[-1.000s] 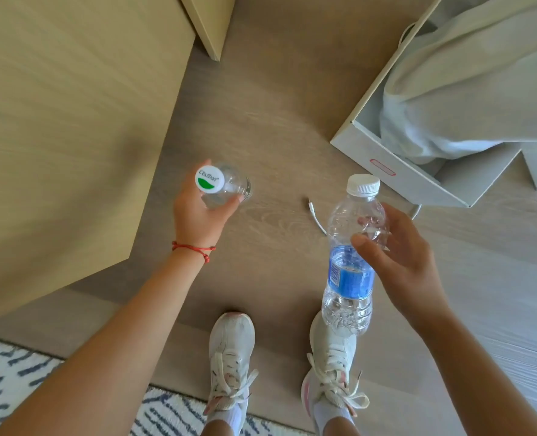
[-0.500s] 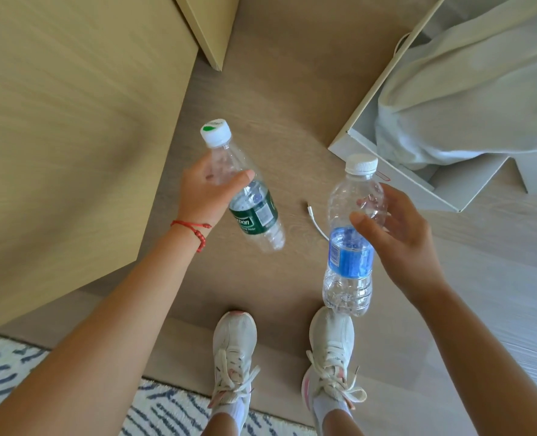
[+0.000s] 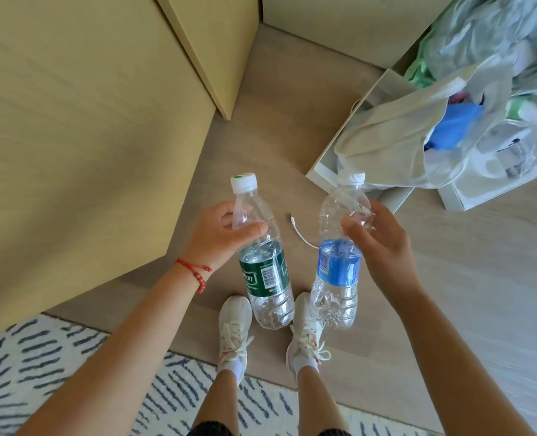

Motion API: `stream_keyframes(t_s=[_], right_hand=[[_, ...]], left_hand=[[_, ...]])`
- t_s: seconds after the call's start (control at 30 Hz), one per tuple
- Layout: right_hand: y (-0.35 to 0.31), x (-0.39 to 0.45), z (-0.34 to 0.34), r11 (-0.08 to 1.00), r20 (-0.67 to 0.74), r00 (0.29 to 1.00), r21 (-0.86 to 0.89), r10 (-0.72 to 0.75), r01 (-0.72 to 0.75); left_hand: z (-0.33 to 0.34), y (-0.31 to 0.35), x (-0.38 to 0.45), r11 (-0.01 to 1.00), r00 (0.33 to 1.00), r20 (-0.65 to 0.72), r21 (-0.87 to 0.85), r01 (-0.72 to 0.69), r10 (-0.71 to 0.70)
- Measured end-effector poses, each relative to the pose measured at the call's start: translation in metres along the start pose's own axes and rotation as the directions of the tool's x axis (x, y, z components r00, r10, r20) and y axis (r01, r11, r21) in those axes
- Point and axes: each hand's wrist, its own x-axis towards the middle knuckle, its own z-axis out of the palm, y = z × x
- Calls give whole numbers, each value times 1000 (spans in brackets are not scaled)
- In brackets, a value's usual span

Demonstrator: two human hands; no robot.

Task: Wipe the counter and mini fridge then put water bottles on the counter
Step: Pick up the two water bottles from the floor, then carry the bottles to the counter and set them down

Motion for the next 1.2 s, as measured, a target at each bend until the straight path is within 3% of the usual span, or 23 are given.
stream_keyframes(t_s=[0.3,0.57,0.83,1.03,1.2], right_hand=[[-100,-61,-41,997,30,997,47,-69,67],[-171,-121,-68,989,135,980,-6,-144,146],[-189,-179,-40,983,347,931,-94,-115,156],[-178,-223,16,970,493,867,-168,-72,176],[-174,-269,82,941,586,809,-247,-45,231]], left_hand=[[-2,107,-81,991,992,-43,-61,-120,118],[1,148,-169,977,968,-203,-124,-176,149],[-14,109,-260,956,932,-360,-282,-78,-30],[-56,59,-322,960,836,-533,-278,-25,-132],[-96,16,-385,915,763,-614,-397,-74,-205]])
